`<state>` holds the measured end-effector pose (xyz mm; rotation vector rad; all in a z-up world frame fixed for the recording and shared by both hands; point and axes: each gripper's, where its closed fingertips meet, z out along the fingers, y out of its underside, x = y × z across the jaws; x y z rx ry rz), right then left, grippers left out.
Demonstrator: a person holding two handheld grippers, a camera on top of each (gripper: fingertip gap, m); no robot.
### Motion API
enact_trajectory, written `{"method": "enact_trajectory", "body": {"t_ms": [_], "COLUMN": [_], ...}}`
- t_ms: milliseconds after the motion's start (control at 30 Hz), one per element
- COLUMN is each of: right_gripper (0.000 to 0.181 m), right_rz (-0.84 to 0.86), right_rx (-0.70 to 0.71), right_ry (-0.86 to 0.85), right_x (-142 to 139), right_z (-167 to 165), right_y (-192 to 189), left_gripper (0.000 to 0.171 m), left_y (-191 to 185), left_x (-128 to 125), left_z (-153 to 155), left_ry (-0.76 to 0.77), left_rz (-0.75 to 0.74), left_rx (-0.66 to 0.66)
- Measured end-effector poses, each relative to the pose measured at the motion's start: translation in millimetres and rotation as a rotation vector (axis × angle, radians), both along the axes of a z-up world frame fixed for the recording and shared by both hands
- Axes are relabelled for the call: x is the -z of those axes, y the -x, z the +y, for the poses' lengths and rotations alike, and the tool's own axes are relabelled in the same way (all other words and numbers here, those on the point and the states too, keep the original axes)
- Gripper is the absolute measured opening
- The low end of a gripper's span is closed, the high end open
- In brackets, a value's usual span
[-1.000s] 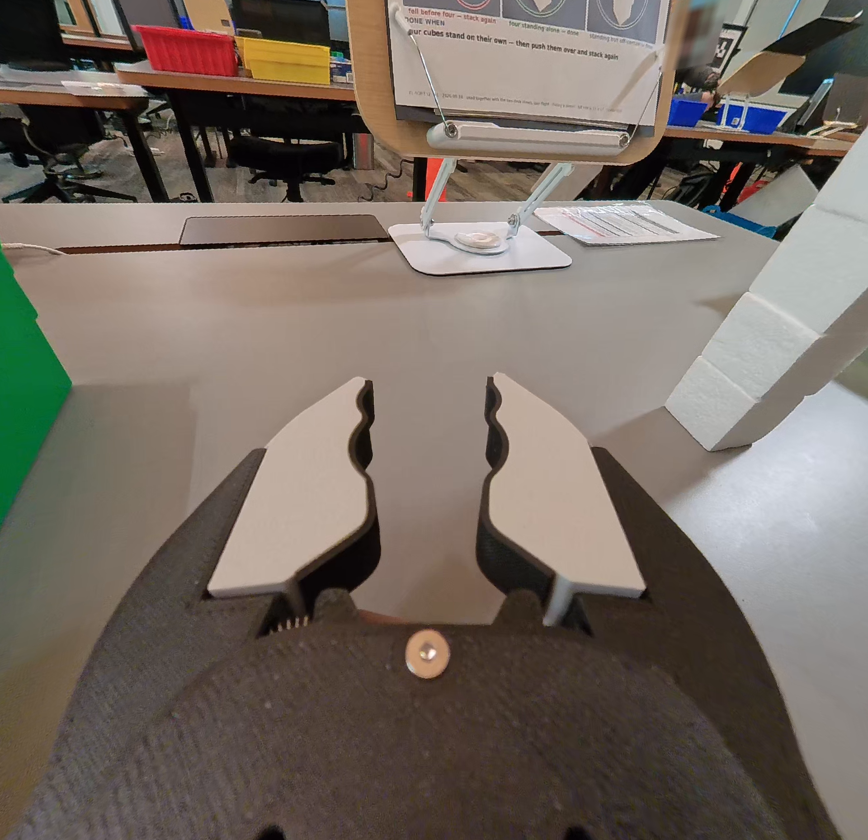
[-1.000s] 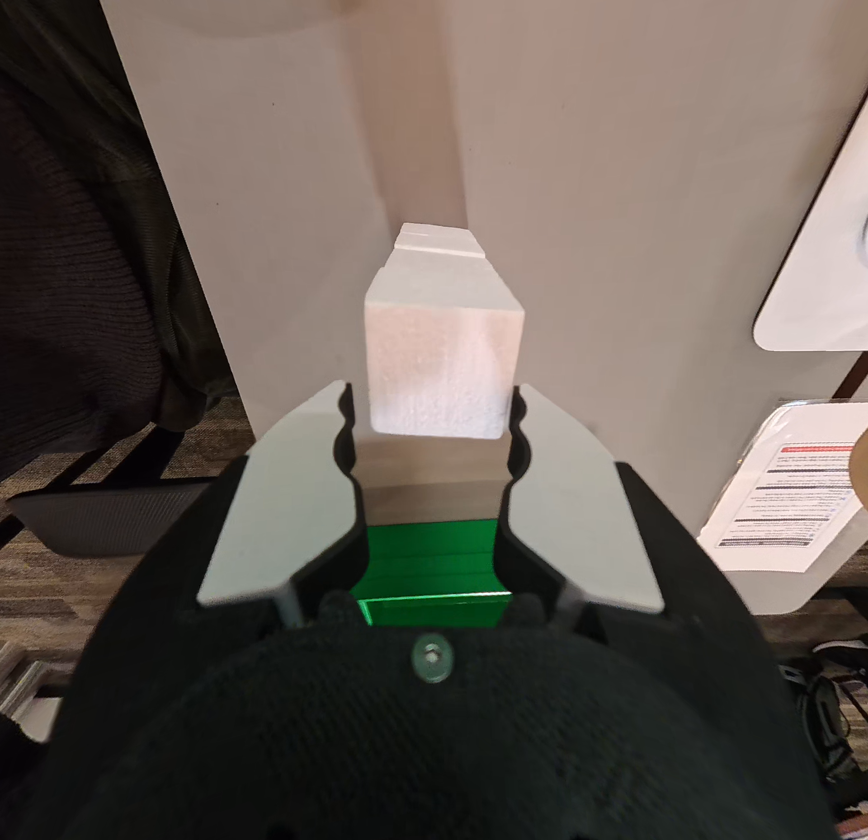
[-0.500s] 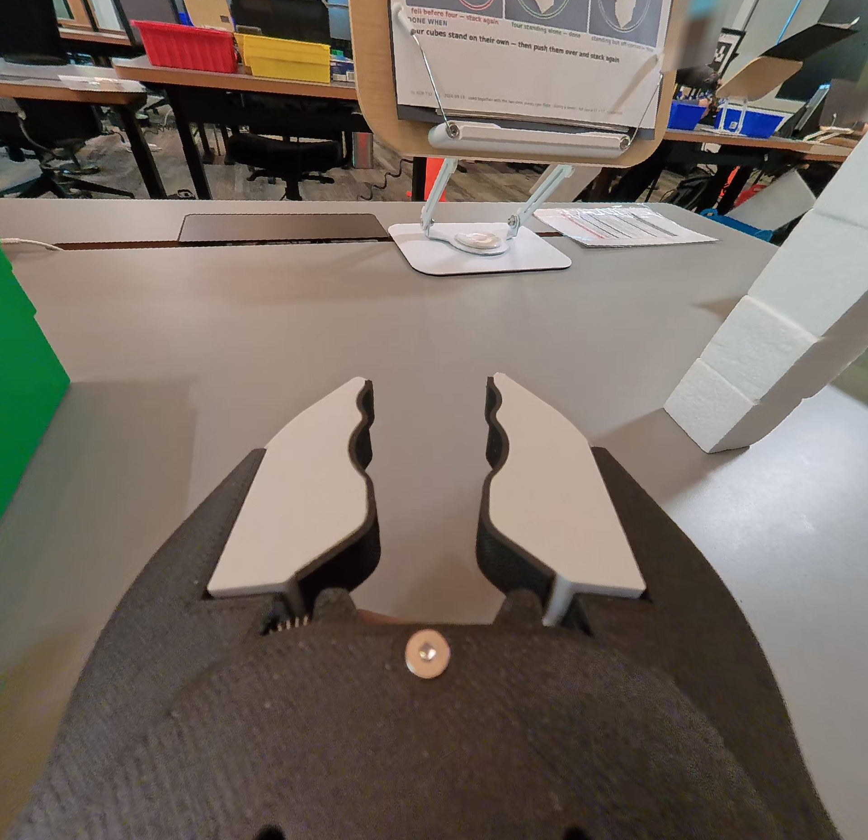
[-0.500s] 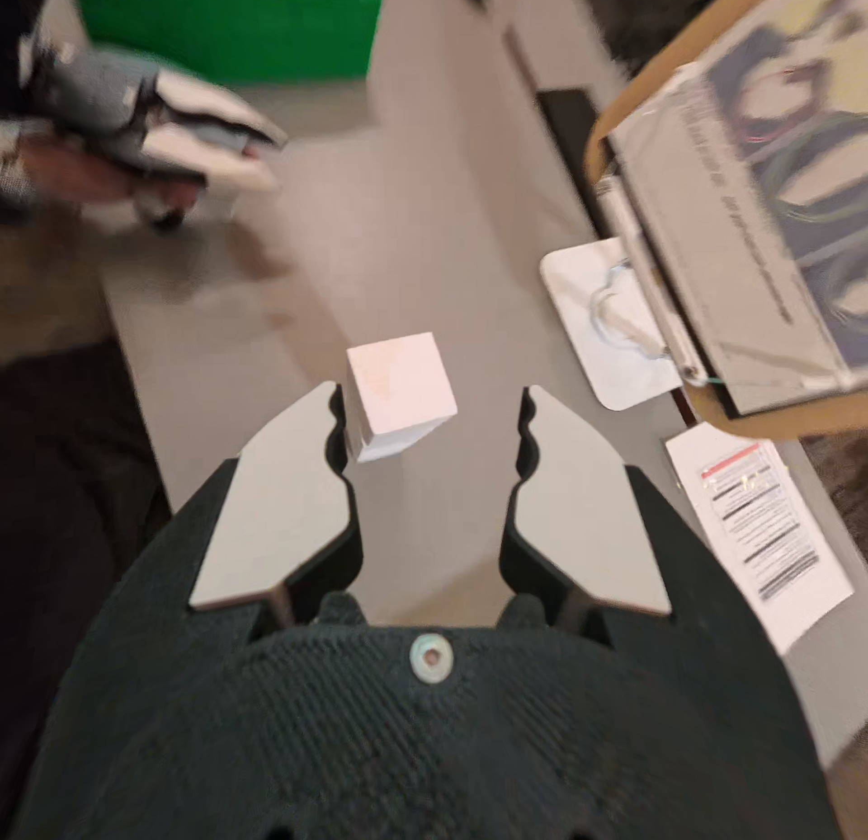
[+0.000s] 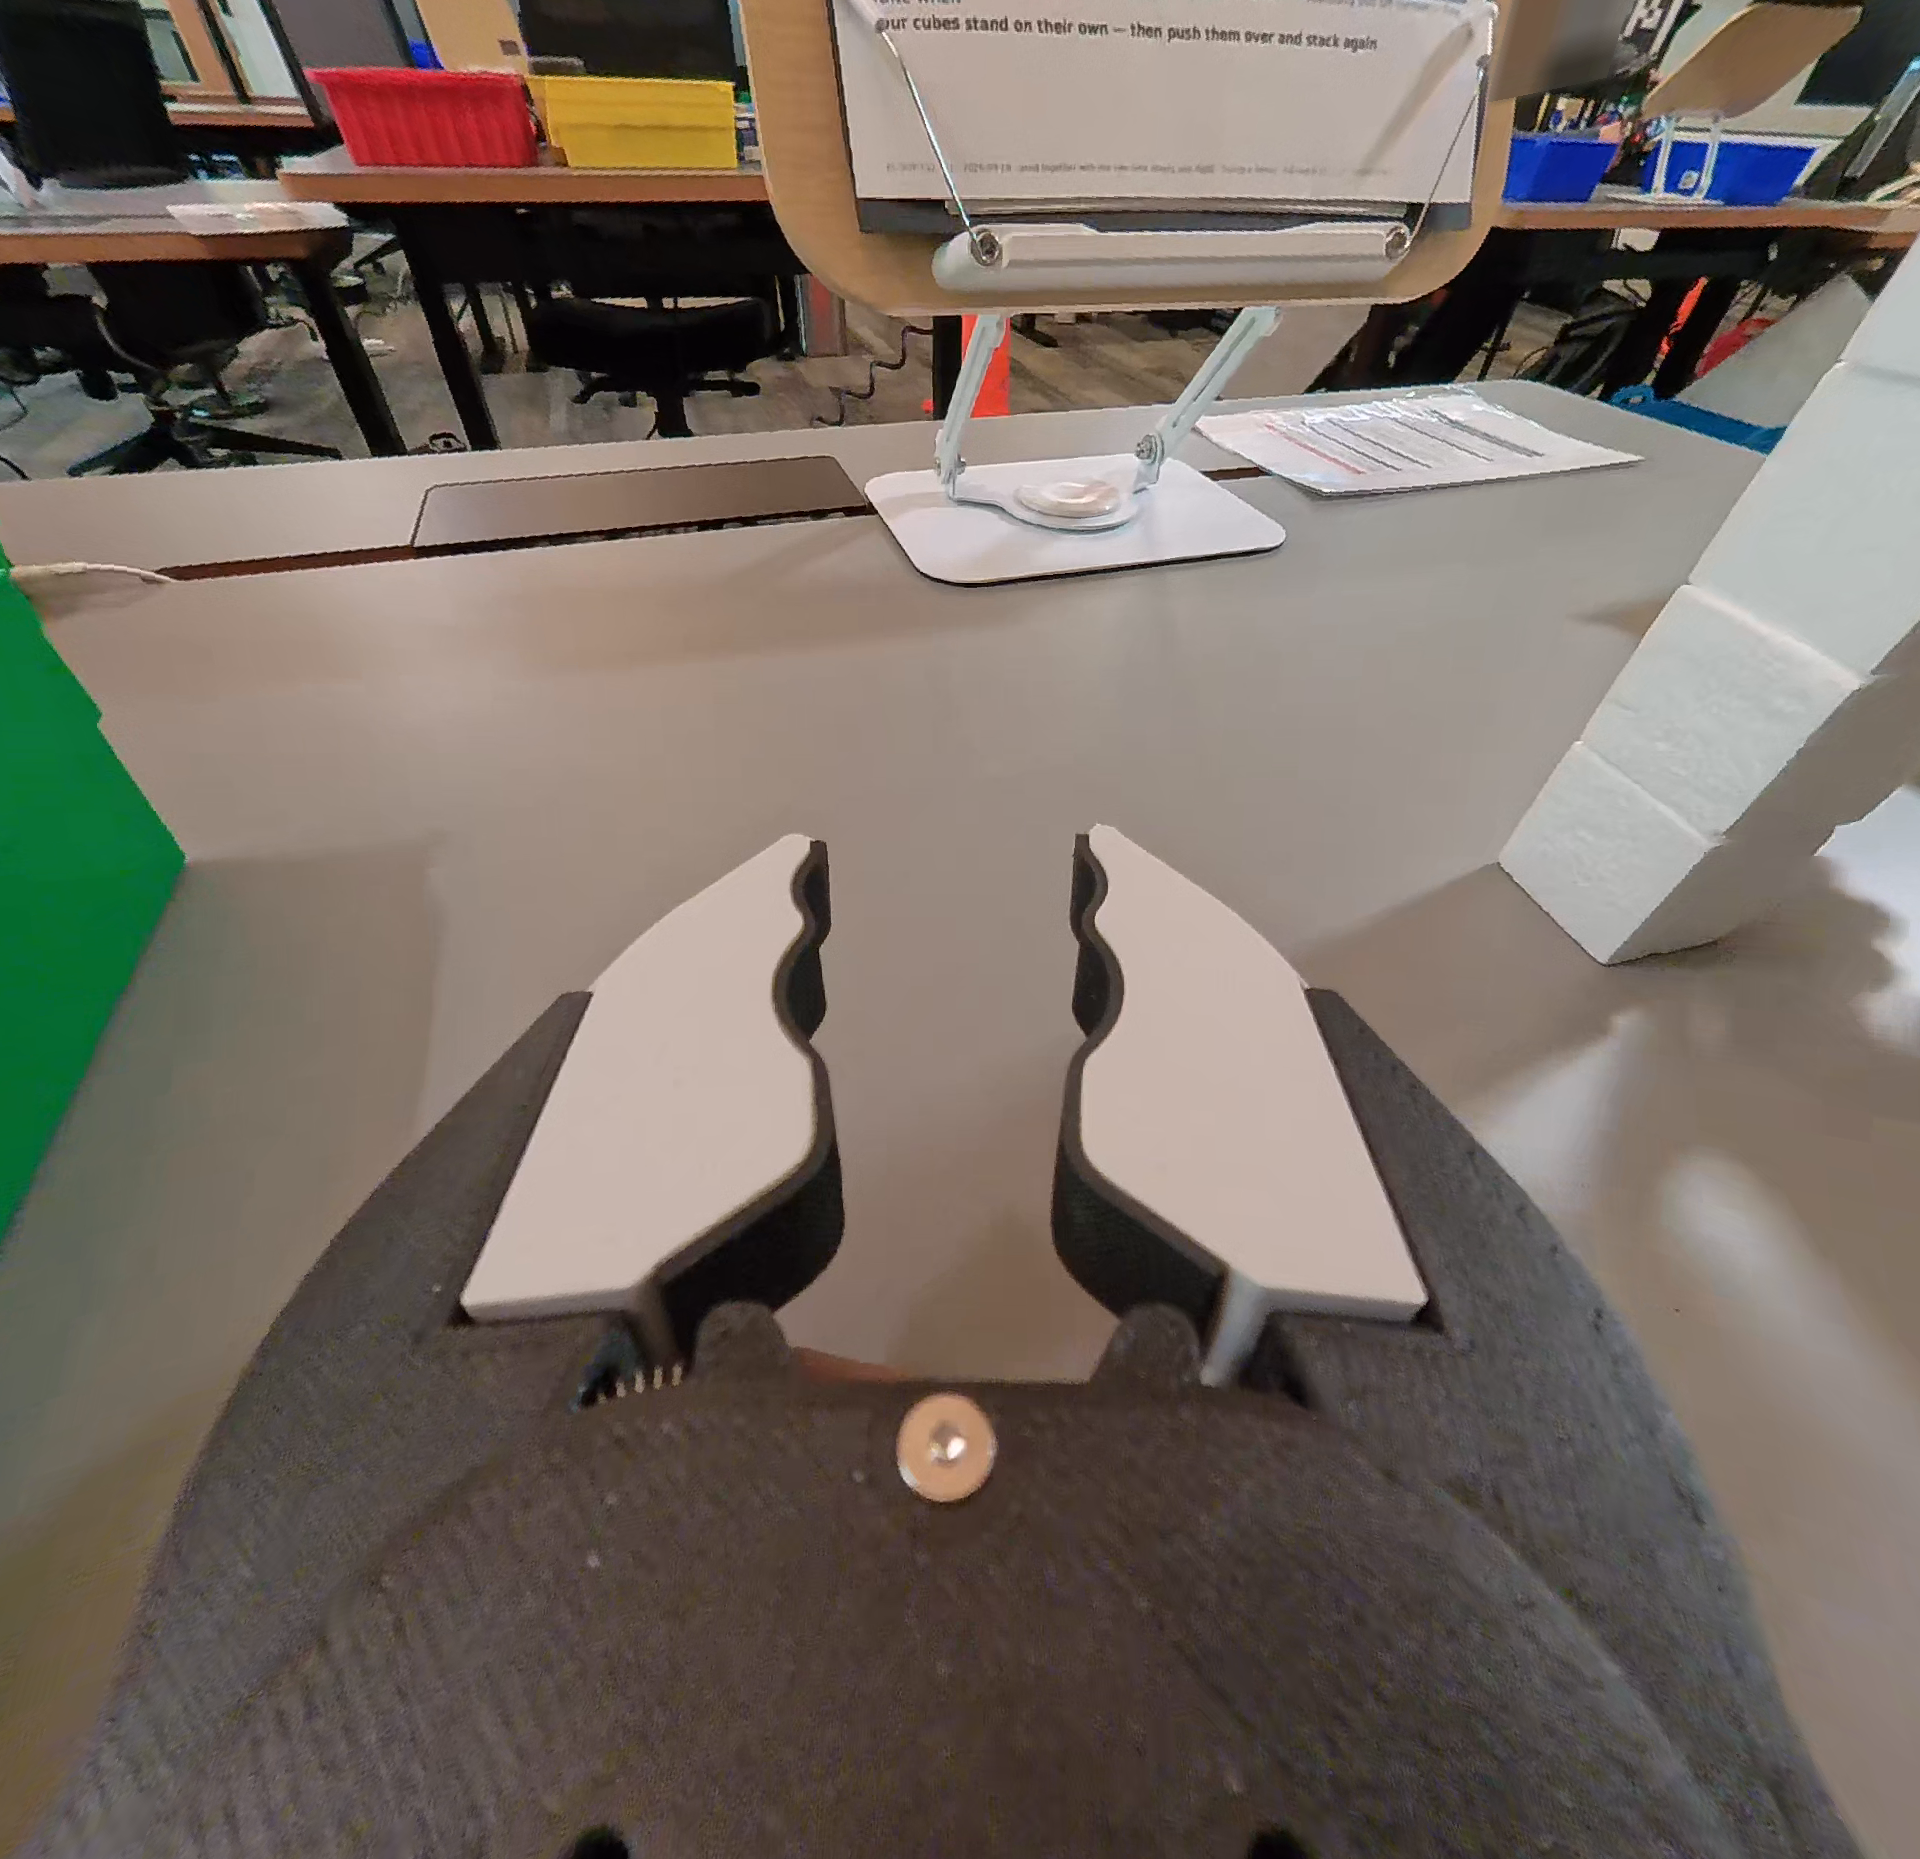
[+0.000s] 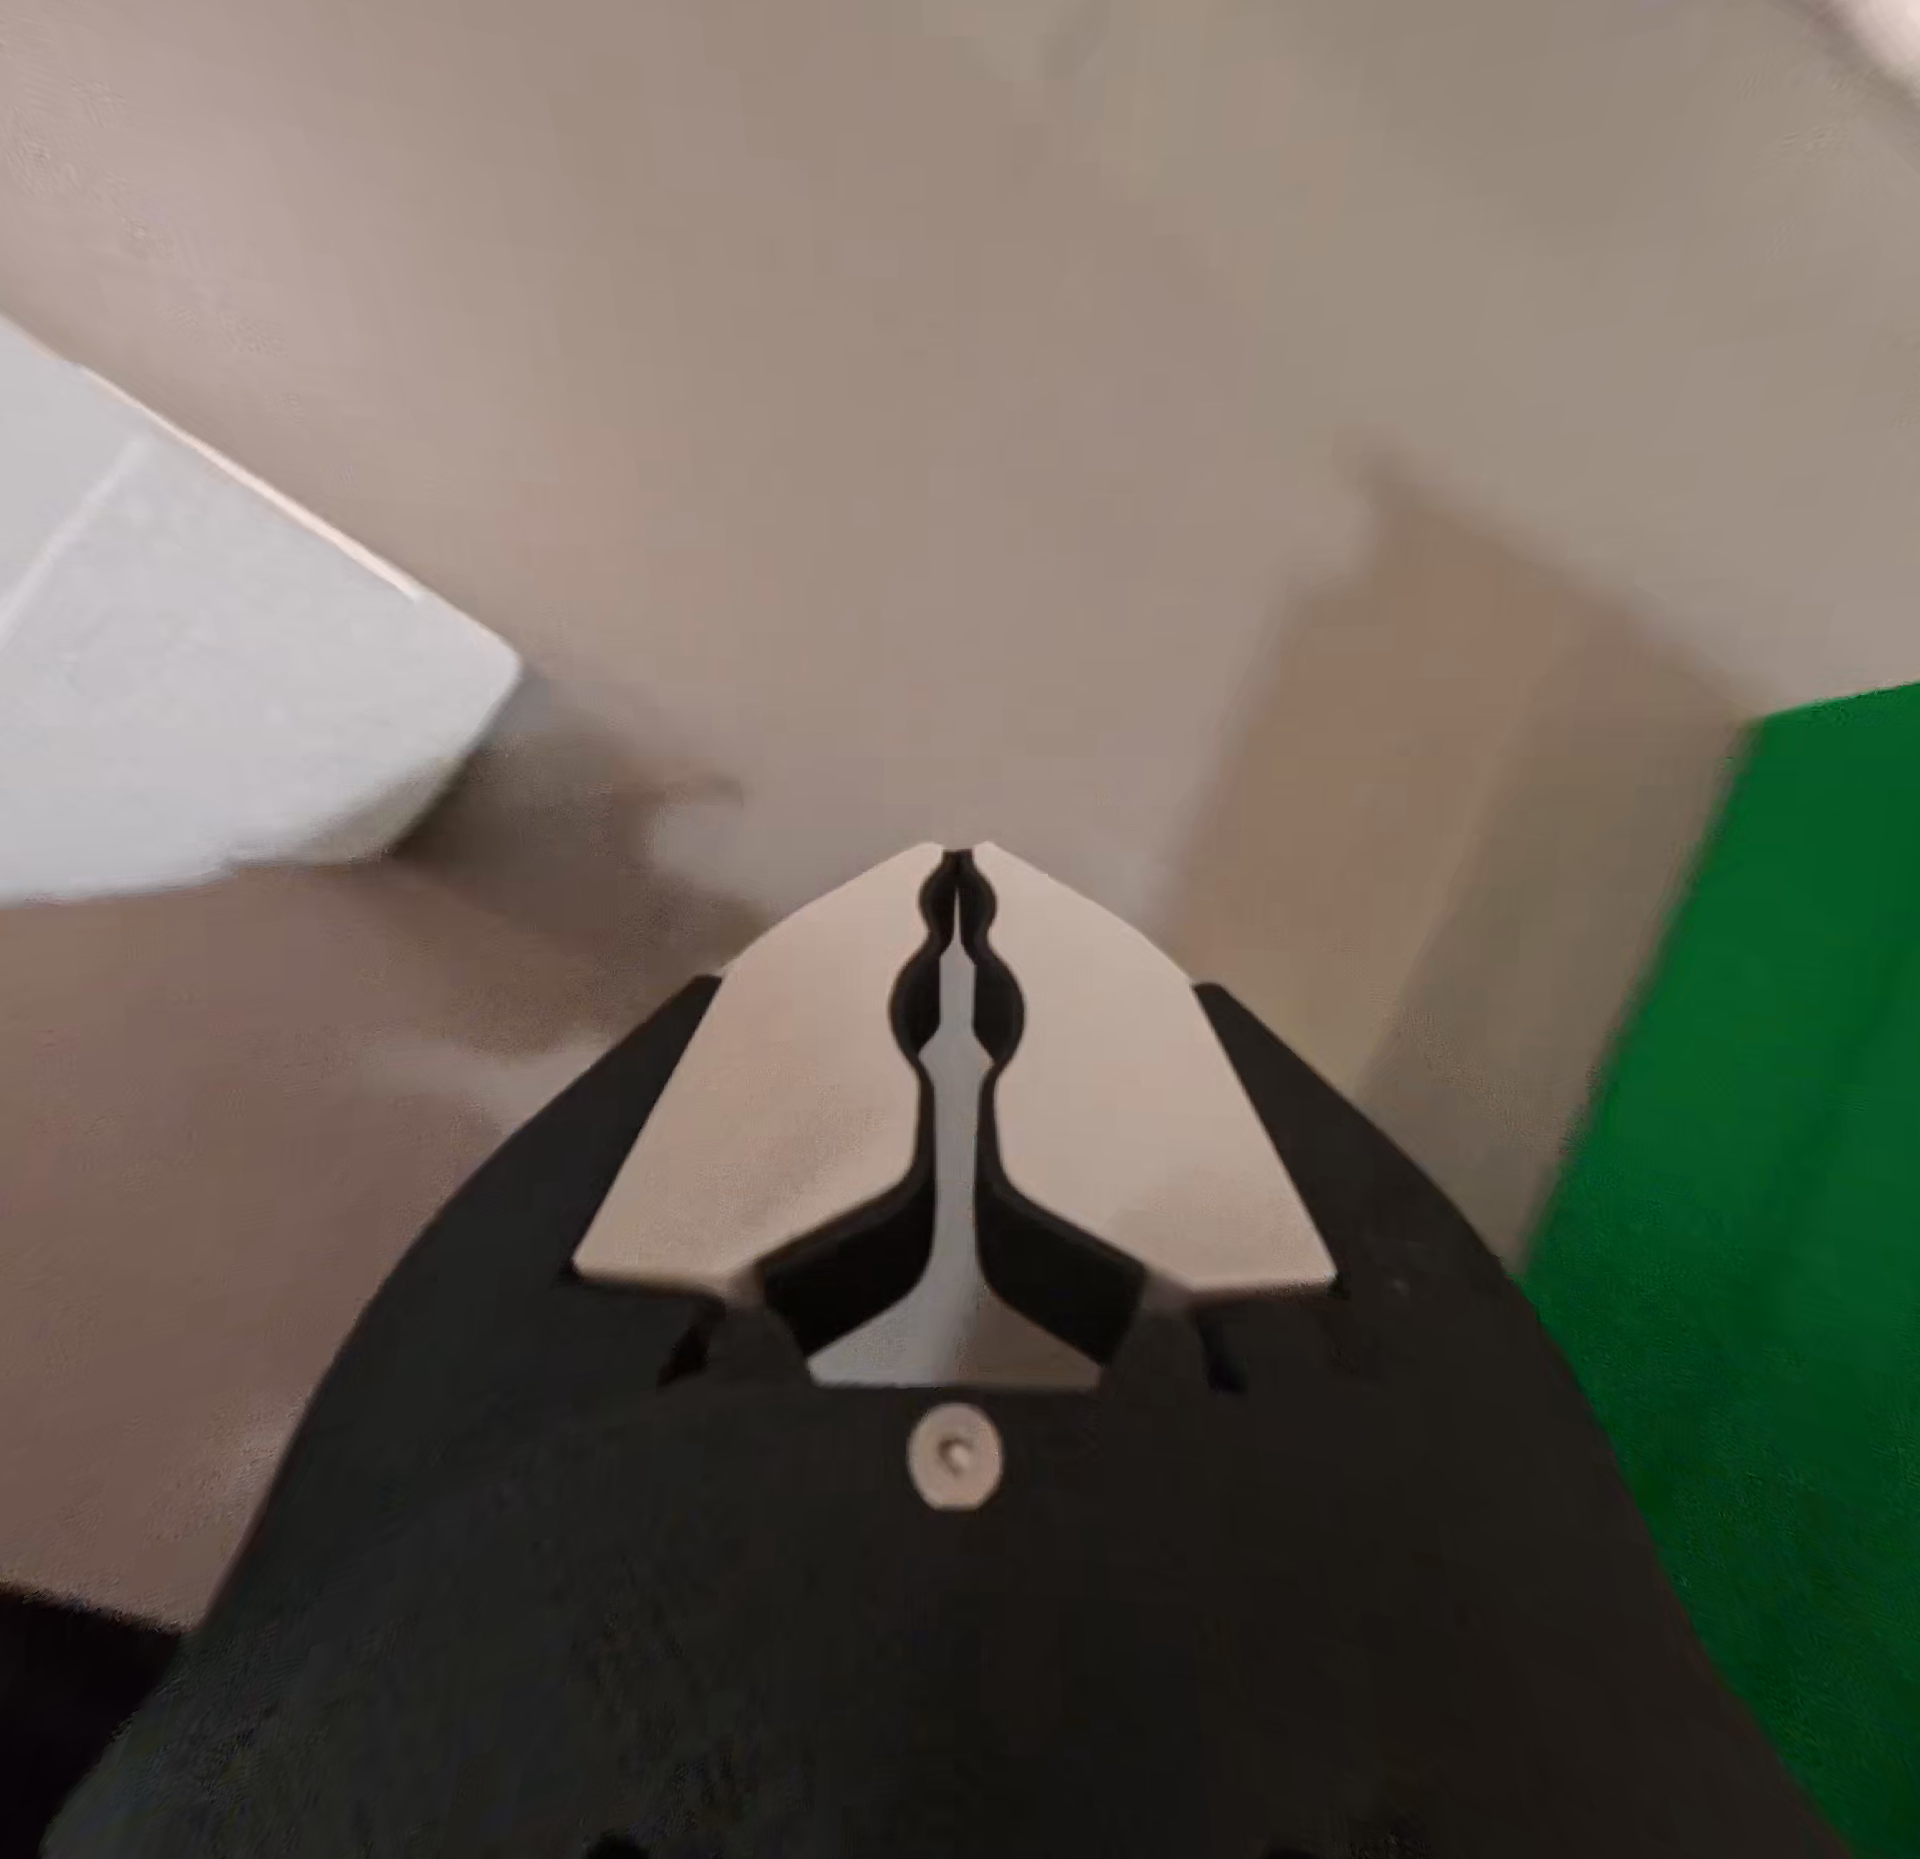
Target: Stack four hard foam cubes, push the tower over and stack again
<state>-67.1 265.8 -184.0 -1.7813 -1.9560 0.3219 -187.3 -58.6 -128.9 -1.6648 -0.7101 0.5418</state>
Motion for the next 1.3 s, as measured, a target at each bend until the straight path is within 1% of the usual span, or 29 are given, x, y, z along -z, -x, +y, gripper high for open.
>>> {"method": "enact_trajectory", "body": {"t_ms": [67,100,133,167,267,300,333,433,500,533,600,667,733,833,967,1033,1100,1133,1167,1233,1300], "right_gripper": [0.0,0.0,0.0,0.0,0.0,0.0,0.0,0.0,0.0,0.001,0.007,0.01,0.014,0.018,0.028,0.029,0.031,0.03,0.03,0.03,0.03], "right_rz": [-0.092,-0.113,-0.099,-0.059,0.033,0.052,0.065,0.085,0.082,0.084,0.079,0.083,0.11,0.189,0.375,0.402,0.459,0.491,0.506,0.494,0.49], "right_rx": [0.064,0.069,0.057,0.03,-0.065,-0.084,-0.092,-0.108,-0.099,-0.093,-0.104,-0.11,-0.113,-0.136,-0.229,-0.282,-0.327,-0.342,-0.364,-0.423,-0.473], "right_ry": [0.15,0.19,0.226,0.283,0.545,0.609,0.629,0.572,0.602,0.622,0.656,0.657,0.641,0.609,0.559,0.504,0.439,0.432,0.457,0.56,0.635], "right_x": [16,16,10,-2,-48,-61,-69,-72,-68,-66,-59,-50,-42,-33,-29,-32,-42,-46,-48,-48,-50], "right_z": [-23,-35,-48,-65,-123,-134,-137,-127,-121,-118,-114,-107,-98,-89,-83,-82,-85,-88,-95,-114,-124], "right_y": [2,6,12,21,40,44,48,54,50,47,37,25,16,4,-7,-12,-10,-9,-10,-15,-18], "left_gripper": [0.045,0.045,0.045,0.045,0.045,0.045,0.045,0.044,0.044,0.043,0.043,0.043,0.043,0.044,0.043,0.043,0.043,0.043,0.043,0.043,0.043], "left_y": [0,1,2,3,6,7,9,12,17,20,24,28,30,32,33,32,31,30,29,26,20], "left_x": [-1,-2,-2,-3,-4,-6,-8,-17,-24,-28,-34,-35,-35,-31,-32,-34,-37,-37,-38,-40,-43], "left_z": [-2,-2,-3,-3,-5,-7,-9,-18,-27,-33,-43,-51,-56,-58,-60,-61,-59,-58,-56,-51,-43], "left_ry": [-0.005,-0.011,-0.018,-0.026,-0.051,-0.059,-0.069,-0.099,-0.125,-0.141,-0.171,-0.2,-0.223,-0.235,-0.228,-0.231,-0.237,-0.235,-0.232,-0.217,-0.187], "left_rz": [0.004,0.003,0.0,-0.003,-0.015,-0.014,-0.007,0.023,0.051,0.067,0.083,0.076,0.057,0.029,0.04,0.052,0.061,0.068,0.076,0.099,0.138], "left_rx": [0.001,0.002,0.003,0.003,-0.004,-0.012,-0.025,-0.069,-0.124,-0.158,-0.207,-0.251,-0.266,-0.273,-0.28,-0.283,-0.272,-0.265,-0.258,-0.234,-0.197]}}
